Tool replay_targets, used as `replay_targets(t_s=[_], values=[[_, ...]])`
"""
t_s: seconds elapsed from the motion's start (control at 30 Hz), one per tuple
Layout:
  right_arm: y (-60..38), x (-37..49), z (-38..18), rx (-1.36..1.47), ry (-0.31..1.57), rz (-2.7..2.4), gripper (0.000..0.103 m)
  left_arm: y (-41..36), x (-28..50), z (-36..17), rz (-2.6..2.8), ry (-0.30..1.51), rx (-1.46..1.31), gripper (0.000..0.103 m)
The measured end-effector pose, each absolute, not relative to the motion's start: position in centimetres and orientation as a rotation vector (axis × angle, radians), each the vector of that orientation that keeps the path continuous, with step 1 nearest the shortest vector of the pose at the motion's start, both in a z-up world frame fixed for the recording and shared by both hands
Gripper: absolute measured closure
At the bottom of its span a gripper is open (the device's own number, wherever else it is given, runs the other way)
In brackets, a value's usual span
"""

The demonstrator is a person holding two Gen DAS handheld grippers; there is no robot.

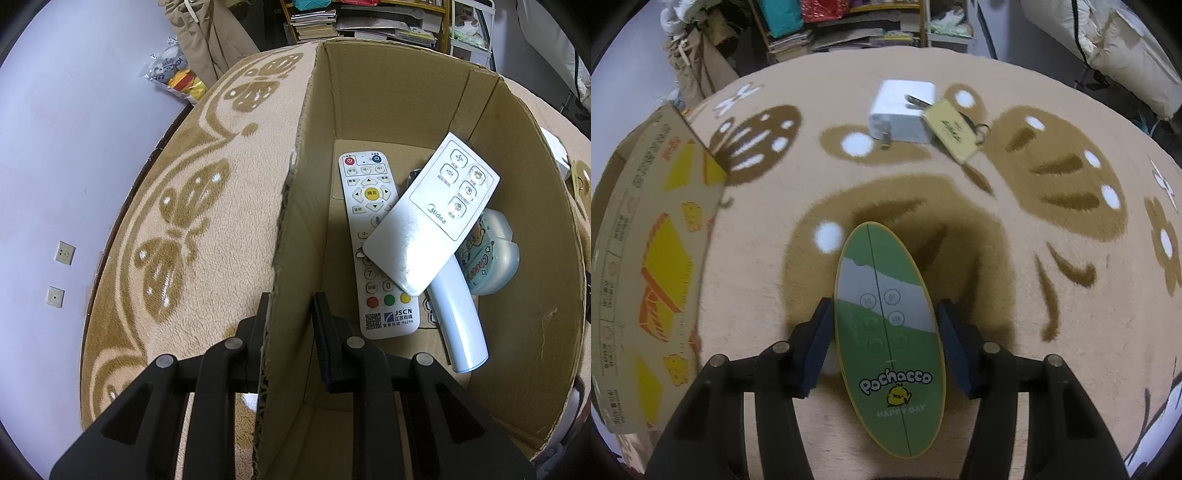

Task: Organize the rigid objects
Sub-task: 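Grasp the green Pochacco board with the right tool and lift it, then carry the Pochacco board into the box and open the right tool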

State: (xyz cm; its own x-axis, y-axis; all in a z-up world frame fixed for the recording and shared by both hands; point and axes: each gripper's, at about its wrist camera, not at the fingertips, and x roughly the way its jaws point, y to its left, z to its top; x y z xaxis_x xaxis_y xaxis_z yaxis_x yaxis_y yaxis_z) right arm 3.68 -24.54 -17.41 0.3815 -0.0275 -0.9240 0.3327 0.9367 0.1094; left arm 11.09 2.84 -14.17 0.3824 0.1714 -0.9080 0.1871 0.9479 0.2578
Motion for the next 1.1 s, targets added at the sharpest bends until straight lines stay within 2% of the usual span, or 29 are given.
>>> replay_targets(t_s=[1.1], values=[[-22.1, 5.7, -10.8, 0.284, 0.969, -0.146, 0.043, 2.9, 10.7, -14.4, -0.009, 1.192, 0.339, 0.083]])
